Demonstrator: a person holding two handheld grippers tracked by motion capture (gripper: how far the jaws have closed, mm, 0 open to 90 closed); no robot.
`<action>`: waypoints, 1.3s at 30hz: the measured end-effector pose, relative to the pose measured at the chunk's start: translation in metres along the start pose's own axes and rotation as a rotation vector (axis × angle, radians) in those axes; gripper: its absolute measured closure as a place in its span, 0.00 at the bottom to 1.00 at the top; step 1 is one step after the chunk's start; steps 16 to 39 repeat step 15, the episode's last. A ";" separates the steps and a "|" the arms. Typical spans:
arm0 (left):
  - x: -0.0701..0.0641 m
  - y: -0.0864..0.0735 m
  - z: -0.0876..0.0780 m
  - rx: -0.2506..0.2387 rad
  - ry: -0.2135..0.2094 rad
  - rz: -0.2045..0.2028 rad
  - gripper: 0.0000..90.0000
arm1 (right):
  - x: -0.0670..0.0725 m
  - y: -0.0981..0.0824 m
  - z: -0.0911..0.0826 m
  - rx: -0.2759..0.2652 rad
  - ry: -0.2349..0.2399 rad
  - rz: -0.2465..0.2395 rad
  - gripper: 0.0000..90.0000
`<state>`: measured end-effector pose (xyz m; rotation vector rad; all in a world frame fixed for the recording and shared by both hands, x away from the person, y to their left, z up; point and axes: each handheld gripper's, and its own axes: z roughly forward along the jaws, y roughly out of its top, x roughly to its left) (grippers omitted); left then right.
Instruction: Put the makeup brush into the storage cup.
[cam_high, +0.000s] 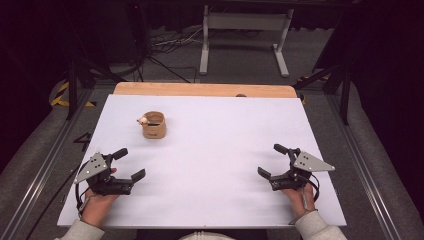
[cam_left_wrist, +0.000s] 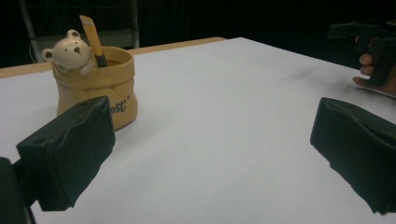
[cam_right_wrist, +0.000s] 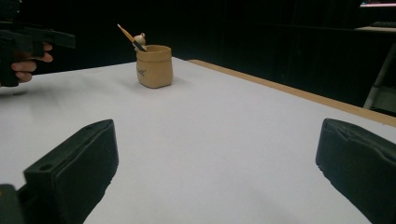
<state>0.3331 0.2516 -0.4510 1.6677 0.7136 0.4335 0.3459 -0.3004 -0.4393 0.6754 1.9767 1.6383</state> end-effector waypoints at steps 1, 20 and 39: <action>0.000 -0.001 0.000 0.004 -0.002 -0.003 0.01 | 0.001 0.000 0.000 0.000 0.002 -0.005 0.00; 0.000 -0.004 0.002 0.002 -0.007 -0.010 0.01 | 0.000 0.000 0.001 0.004 -0.004 0.001 0.00; 0.000 -0.004 0.002 0.002 -0.007 -0.010 0.01 | 0.000 0.000 0.001 0.004 -0.004 0.001 0.00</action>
